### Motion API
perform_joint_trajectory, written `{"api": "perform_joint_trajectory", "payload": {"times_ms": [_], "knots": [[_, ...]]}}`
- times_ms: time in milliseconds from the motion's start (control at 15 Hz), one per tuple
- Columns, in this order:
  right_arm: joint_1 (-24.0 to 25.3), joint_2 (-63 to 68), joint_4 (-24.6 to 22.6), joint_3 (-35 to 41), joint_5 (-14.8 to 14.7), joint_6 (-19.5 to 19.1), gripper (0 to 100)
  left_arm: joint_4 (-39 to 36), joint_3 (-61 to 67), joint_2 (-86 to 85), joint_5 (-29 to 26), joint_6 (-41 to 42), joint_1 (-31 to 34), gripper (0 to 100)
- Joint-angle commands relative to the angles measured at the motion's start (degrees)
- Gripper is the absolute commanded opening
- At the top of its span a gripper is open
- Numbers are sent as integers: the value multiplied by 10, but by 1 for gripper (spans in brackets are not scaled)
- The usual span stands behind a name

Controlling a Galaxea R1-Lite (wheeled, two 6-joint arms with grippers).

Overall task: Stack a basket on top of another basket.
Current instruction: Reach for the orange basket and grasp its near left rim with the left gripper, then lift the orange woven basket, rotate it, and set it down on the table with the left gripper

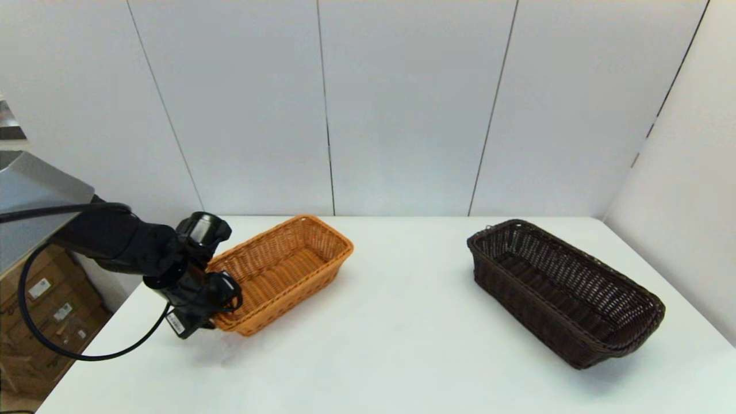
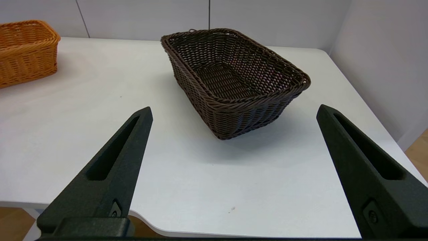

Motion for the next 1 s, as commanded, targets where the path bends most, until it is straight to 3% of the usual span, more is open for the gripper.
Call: {"api": "perform_joint_trajectory", "payload": {"times_ms": [67, 267, 467, 800, 1000], "knots": [[0, 0, 0, 0, 0, -1, 100, 0, 0, -15, -15, -3, 0, 0], [0, 0, 0, 0, 0, -1, 100, -4, 3, -39, -36, -4, 0, 0], [0, 0, 0, 0, 0, -1, 100, -11, 16, -98, -142, -4, 4, 0], [0, 0, -1, 0, 0, -4, 100, -17, 22, -122, -186, 5, 4, 0], [0, 0, -1, 0, 1, -6, 100, -17, 17, -118, -182, 72, -23, 0]]}}
